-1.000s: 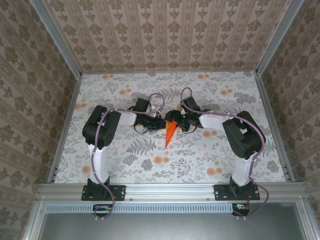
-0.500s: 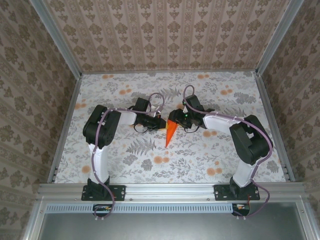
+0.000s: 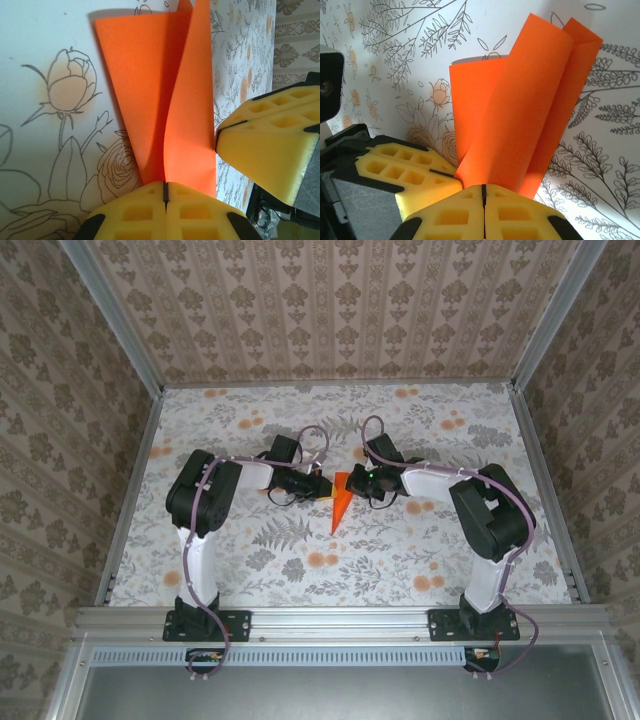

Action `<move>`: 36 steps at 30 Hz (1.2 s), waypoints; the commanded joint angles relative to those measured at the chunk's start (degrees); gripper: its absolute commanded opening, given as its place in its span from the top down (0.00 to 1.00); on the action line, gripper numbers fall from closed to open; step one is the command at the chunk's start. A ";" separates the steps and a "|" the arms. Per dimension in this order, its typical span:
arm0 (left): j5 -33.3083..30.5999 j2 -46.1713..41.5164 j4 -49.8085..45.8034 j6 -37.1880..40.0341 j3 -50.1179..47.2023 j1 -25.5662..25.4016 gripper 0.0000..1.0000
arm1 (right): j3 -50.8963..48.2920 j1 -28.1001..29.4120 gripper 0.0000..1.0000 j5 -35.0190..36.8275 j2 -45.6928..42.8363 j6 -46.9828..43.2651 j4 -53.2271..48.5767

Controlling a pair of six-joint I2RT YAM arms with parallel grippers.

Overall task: Fold a paper plane with a square sheet of paper (fold left side to right side)
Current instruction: Fold the wing for the fifth time at the center of the table.

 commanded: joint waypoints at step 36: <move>-7.09 -6.64 -5.40 2.40 -0.68 0.16 0.73 | -1.37 -0.68 0.99 3.11 6.44 -1.32 -2.98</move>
